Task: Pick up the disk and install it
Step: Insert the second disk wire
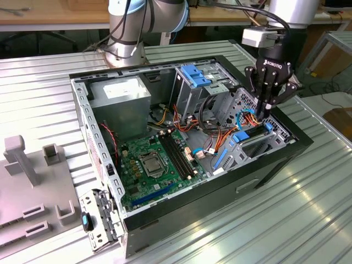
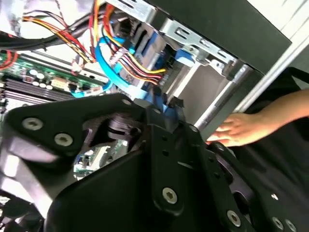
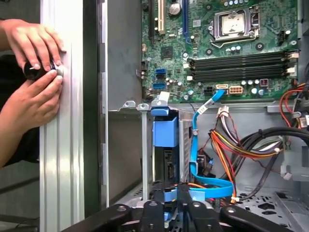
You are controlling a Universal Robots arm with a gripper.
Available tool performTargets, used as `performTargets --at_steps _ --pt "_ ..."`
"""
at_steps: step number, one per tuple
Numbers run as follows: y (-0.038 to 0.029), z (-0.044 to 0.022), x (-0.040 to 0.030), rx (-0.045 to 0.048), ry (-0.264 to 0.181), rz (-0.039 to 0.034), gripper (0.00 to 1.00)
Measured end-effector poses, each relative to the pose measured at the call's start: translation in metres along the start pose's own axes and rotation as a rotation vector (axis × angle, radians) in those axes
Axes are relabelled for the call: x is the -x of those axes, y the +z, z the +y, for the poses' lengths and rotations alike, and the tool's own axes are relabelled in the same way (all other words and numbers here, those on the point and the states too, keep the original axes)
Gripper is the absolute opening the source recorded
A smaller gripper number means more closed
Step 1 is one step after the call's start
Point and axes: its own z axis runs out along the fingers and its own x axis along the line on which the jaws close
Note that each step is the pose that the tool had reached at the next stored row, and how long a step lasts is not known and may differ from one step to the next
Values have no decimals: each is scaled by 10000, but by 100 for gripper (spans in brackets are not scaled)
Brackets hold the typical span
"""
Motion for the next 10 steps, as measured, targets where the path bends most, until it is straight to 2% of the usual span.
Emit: performTargets --at_steps 1,4,6,8,9,10 --pt "15 0 5 0 0 24 16" --pt "88 -2 31 0 0 25 16" --pt "110 0 29 -1 0 -31 16" --pt "128 7 10 -1 -9 -190 16" --pt "138 15 -7 -6 -30 -444 16" --pt "140 22 -15 -15 -44 -647 16"
